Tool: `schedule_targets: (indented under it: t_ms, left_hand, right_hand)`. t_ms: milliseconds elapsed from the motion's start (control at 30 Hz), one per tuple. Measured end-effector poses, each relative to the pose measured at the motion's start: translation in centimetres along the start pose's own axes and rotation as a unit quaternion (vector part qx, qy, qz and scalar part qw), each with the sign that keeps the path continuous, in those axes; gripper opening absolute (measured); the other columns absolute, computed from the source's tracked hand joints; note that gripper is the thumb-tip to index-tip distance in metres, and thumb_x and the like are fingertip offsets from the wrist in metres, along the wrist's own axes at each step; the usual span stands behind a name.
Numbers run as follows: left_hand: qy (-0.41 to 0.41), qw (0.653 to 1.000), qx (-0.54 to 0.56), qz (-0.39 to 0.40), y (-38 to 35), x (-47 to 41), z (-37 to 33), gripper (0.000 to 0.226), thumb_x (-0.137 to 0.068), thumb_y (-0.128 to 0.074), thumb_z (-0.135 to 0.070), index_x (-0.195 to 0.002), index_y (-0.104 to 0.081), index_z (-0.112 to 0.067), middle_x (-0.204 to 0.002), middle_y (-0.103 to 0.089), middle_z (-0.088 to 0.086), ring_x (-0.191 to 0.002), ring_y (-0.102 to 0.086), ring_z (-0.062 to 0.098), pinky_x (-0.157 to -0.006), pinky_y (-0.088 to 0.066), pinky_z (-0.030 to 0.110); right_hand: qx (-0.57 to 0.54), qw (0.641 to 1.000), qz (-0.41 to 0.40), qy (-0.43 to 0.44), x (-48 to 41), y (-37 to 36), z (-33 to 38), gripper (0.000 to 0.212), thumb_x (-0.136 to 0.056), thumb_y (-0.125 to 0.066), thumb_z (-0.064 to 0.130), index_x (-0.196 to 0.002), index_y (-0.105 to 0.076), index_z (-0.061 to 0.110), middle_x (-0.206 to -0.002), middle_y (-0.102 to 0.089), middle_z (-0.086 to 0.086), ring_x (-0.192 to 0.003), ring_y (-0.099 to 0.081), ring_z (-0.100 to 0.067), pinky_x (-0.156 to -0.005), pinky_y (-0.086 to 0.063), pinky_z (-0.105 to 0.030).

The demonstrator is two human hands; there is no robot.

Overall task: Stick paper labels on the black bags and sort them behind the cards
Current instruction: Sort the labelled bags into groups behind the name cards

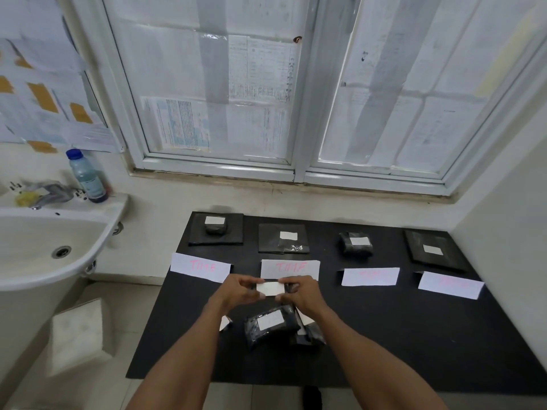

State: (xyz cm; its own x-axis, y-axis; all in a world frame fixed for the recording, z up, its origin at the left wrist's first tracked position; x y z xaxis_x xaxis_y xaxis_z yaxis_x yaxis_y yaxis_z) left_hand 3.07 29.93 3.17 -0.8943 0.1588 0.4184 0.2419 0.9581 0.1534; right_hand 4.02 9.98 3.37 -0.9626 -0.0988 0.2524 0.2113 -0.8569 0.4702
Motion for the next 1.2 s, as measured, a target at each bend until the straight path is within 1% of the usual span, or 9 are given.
schedule_targets:
  t_ms: [133,267,400,500,567,667,900,1033,1200]
  left_hand:
    - [0.001,1.000,0.022,-0.012,-0.3,-0.6,-1.1,0.034,-0.075,-0.075,0.006,-0.108,-0.071,-0.001,-0.102,-0.068,0.012,-0.086,-0.068,0.018,-0.065,-0.058,0.020]
    - [-0.015,1.000,-0.017,0.000,-1.1,-1.8,-2.2,0.039,-0.075,-0.074,0.006,-0.112,-0.070,-0.005,-0.109,-0.069,0.011,-0.091,-0.068,0.019,-0.069,-0.057,0.019]
    - [-0.040,0.997,-0.060,0.011,-3.7,-4.2,-4.5,0.039,-0.076,-0.070,0.009,-0.113,-0.069,-0.005,-0.105,-0.069,0.010,-0.083,-0.066,0.013,-0.064,-0.054,0.013]
    - [-0.057,0.995,-0.084,0.022,-6.9,-6.7,-6.7,0.040,-0.077,-0.069,0.010,-0.115,-0.068,-0.003,-0.105,-0.068,0.011,-0.083,-0.065,0.014,-0.061,-0.052,0.009]
    - [-0.064,0.992,-0.101,0.036,-10.0,-9.3,-8.1,0.041,-0.076,-0.071,0.009,-0.115,-0.067,-0.002,-0.107,-0.068,0.011,-0.091,-0.065,0.018,-0.067,-0.054,0.010]
    - [-0.067,0.992,-0.098,0.048,-14.9,-13.4,-9.8,0.040,-0.075,-0.074,0.006,-0.113,-0.069,-0.004,-0.110,-0.069,0.012,-0.097,-0.067,0.021,-0.081,-0.057,0.023]
    - [-0.046,0.987,-0.147,0.037,-25.5,-22.0,-13.4,0.042,-0.075,-0.076,-0.002,-0.115,-0.069,-0.009,-0.112,-0.070,0.008,-0.096,-0.066,0.014,-0.085,-0.055,0.024]
    - [-0.045,0.981,-0.181,0.055,-32.5,-27.8,-16.4,0.041,-0.078,-0.074,-0.002,-0.117,-0.067,-0.009,-0.114,-0.069,0.007,-0.094,-0.063,0.010,-0.075,-0.052,0.013]
    - [-0.054,0.970,-0.223,0.085,-41.2,-34.1,-19.0,0.042,-0.076,-0.077,-0.011,-0.117,-0.068,-0.018,-0.118,-0.068,0.004,-0.107,-0.064,0.014,-0.099,-0.050,0.031]
  right_hand:
    - [-0.023,1.000,-0.020,0.001,-0.6,0.4,-0.1,0.051,-0.057,-0.091,0.018,-0.104,-0.073,0.009,-0.101,-0.071,-0.003,-0.090,-0.067,-0.014,-0.070,-0.057,-0.017]
    - [-0.034,0.999,-0.030,-0.007,-1.1,1.9,-0.3,0.044,-0.061,-0.089,0.012,-0.103,-0.074,0.007,-0.100,-0.070,-0.005,-0.093,-0.067,-0.020,-0.079,-0.059,-0.027]
    - [-0.009,0.999,-0.052,-0.009,-1.8,5.2,-1.1,0.043,-0.069,-0.084,0.010,-0.110,-0.070,0.007,-0.107,-0.070,-0.007,-0.087,-0.067,-0.014,-0.069,-0.054,-0.012]
    - [-0.009,0.997,-0.076,-0.015,-2.4,8.8,-2.6,0.042,-0.073,-0.081,0.009,-0.113,-0.069,0.008,-0.109,-0.070,-0.008,-0.087,-0.068,-0.013,-0.078,-0.056,-0.017]
    - [-0.004,0.994,-0.102,-0.025,-3.0,12.0,-4.3,0.041,-0.072,-0.081,0.011,-0.112,-0.070,0.010,-0.107,-0.071,-0.006,-0.089,-0.068,-0.012,-0.083,-0.055,-0.020]
    - [-0.017,0.990,-0.134,-0.044,-4.5,17.0,-7.1,0.038,-0.071,-0.082,0.012,-0.109,-0.072,0.012,-0.102,-0.072,-0.003,-0.088,-0.068,-0.010,-0.082,-0.055,-0.019]
    - [0.002,0.985,-0.155,-0.081,-9.7,27.5,-13.3,0.037,-0.070,-0.083,0.015,-0.106,-0.073,0.010,-0.098,-0.073,-0.004,-0.084,-0.067,-0.009,-0.073,-0.049,-0.011]
    - [-0.012,0.979,-0.169,-0.113,-12.8,34.5,-17.8,0.036,-0.071,-0.081,0.012,-0.106,-0.072,0.011,-0.101,-0.072,-0.003,-0.088,-0.066,-0.010,-0.073,-0.050,-0.010]
    - [-0.055,0.966,-0.184,-0.171,-15.2,42.7,-23.6,0.037,-0.072,-0.081,0.011,-0.107,-0.070,0.015,-0.101,-0.069,0.001,-0.093,-0.064,-0.008,-0.082,-0.055,-0.020]
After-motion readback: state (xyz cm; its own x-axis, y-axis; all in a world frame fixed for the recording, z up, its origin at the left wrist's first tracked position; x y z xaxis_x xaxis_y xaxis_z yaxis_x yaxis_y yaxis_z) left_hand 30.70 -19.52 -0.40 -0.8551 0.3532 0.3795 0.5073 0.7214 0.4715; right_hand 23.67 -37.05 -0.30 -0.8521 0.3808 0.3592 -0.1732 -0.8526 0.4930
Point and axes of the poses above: each hand's wrist, its own x-axis away from the middle knuckle, its own y-axis out of the back of the hand, z = x × y, the point moved 5 cm from there along -x, towards the middle knuckle
